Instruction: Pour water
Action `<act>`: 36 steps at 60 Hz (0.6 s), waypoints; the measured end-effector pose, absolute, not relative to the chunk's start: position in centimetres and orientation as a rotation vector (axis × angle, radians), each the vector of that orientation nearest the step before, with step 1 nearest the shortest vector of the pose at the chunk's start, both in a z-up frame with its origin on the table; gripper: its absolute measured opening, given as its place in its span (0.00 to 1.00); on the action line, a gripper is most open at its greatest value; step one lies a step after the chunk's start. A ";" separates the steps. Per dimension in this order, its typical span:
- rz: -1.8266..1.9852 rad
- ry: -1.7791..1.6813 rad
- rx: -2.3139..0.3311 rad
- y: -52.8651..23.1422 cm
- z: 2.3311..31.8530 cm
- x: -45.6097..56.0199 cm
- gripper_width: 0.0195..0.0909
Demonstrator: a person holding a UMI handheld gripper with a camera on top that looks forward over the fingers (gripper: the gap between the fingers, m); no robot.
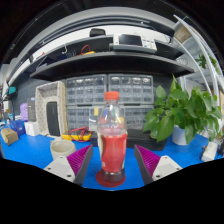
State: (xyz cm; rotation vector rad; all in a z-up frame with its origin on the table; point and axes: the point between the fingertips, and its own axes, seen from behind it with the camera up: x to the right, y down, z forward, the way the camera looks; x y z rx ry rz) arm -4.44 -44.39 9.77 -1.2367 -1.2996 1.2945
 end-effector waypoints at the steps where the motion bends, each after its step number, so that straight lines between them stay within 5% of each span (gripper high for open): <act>1: 1.284 -1.299 -1.245 -44.3 9.6 -4.1 0.91; 36: 1.266 -1.235 -1.320 -45.6 10.9 4.6 0.91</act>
